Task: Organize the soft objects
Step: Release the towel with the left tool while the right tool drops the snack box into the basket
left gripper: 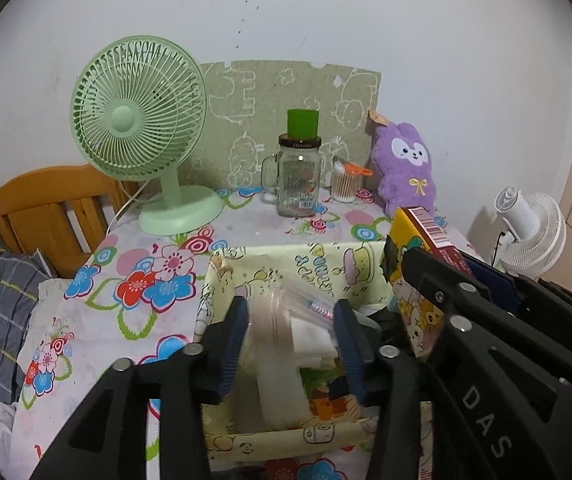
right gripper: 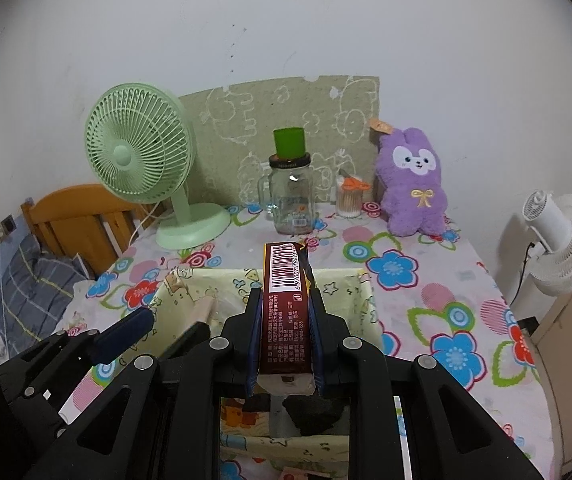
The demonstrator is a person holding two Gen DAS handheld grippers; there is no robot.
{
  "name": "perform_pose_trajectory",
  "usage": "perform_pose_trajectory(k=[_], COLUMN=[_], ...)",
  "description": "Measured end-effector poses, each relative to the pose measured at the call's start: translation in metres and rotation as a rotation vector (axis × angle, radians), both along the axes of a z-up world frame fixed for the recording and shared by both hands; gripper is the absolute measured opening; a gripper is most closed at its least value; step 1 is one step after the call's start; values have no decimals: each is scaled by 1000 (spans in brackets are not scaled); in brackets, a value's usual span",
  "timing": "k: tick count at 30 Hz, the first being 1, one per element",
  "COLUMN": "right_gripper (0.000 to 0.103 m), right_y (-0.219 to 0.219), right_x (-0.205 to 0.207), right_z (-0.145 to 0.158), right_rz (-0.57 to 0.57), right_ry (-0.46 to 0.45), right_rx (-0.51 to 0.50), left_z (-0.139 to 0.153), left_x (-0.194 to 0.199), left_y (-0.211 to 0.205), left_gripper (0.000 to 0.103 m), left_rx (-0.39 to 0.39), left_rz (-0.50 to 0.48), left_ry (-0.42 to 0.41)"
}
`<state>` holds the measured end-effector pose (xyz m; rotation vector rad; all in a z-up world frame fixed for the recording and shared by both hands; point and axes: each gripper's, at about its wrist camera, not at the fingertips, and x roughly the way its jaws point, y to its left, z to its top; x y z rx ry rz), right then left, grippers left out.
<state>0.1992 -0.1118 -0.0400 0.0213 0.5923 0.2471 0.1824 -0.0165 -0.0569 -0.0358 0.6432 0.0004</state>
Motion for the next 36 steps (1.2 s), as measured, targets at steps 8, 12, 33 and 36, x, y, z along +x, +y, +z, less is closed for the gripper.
perform_pose_trajectory(k=[8, 12, 33, 36], right_gripper=[24, 24, 96, 96], right_y=[11, 16, 14, 12], right_x=[9, 16, -7, -17], right_z=[-7, -8, 5, 11], right_rz=[39, 60, 12, 5], right_ry=[8, 15, 1, -16], right_rx=[13, 12, -22, -22], left_z=[-1, -3, 11, 15], left_x=[1, 5, -21, -28], left_y=[9, 13, 9, 8], left_gripper=[72, 74, 99, 100], left_rx=[19, 14, 13, 10], left_rz=[36, 45, 17, 17], left_ry=[0, 11, -23, -36])
